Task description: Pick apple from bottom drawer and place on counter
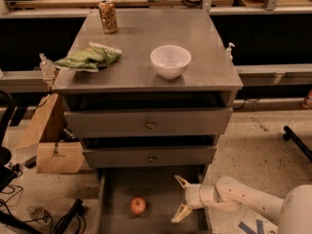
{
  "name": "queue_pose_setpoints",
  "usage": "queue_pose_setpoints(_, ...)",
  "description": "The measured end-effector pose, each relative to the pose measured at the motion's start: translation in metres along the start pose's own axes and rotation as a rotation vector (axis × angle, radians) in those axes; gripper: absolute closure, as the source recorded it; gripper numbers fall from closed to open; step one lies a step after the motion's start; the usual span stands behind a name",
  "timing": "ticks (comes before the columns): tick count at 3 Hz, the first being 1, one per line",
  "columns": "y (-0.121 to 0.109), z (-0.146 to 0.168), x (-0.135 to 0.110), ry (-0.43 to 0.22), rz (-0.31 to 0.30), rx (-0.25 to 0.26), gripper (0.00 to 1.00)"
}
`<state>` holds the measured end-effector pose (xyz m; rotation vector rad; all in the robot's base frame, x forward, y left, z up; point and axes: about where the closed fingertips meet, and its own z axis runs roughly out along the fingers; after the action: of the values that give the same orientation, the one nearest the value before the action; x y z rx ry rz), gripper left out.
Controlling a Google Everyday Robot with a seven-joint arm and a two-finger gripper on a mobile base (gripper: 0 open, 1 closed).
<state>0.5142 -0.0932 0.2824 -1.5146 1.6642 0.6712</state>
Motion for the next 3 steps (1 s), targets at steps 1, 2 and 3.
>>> queue_pose_setpoints(1,0.017,0.048,0.03,0.007,0.044,-0.037,0.0)
queue_pose_setpoints(2,0.032,0.123,0.04,0.008,0.055,-0.118,0.0)
queue_pose_setpoints(3,0.033,0.129,0.04,0.008,0.053,-0.125,0.0)
